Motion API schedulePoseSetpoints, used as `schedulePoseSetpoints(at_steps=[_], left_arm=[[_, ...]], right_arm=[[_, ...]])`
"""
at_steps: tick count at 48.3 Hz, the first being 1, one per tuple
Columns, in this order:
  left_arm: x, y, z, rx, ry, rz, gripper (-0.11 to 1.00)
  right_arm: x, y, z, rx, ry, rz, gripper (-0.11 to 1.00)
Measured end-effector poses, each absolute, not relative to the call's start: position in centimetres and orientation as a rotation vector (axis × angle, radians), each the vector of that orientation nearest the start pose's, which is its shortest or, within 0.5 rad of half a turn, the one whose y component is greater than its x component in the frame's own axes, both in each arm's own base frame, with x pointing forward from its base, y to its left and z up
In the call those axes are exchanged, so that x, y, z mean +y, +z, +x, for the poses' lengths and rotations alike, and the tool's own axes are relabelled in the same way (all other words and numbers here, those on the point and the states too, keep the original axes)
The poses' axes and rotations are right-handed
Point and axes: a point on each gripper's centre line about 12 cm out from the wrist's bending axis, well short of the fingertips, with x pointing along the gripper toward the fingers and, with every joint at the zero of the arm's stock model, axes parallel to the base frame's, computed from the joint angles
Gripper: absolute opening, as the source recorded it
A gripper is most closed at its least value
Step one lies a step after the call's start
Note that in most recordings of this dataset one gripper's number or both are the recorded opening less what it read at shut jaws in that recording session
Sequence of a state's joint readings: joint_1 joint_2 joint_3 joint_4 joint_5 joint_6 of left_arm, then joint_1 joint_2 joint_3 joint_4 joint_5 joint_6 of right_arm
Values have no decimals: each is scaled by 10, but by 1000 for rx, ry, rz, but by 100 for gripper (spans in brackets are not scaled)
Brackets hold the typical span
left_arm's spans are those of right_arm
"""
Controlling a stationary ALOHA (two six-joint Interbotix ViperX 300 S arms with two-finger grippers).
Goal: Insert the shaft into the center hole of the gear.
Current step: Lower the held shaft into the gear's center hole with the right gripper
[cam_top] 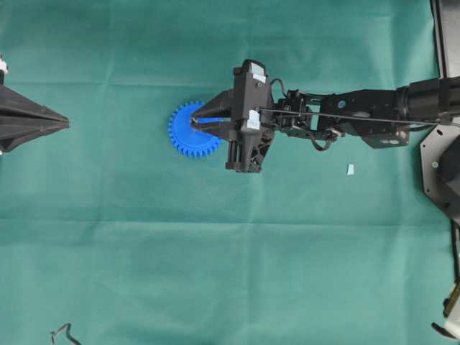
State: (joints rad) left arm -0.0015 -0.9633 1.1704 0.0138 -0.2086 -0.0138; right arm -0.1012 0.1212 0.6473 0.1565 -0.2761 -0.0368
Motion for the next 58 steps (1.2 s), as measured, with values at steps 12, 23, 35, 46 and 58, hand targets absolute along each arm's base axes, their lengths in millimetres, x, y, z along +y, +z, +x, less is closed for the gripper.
schedulePoseSetpoints(at_steps=[12,23,35,46,58], left_arm=[[0,285,200,9,-3,0,0],[0,284,200,12,-3,0,0],[0,285,200,11,-3,0,0],[-1,284,200,12,-4,-2,0],[-1,284,200,12,-4,-2,0]], right_arm=[[-43,152,412,498,-160,128,16],[-43,148,413,506,-162,129,16],[-45,149,414,497,-167,130,16],[-56,162,410,471,-190,131,16],[-56,164,410,464,-188,126,16]])
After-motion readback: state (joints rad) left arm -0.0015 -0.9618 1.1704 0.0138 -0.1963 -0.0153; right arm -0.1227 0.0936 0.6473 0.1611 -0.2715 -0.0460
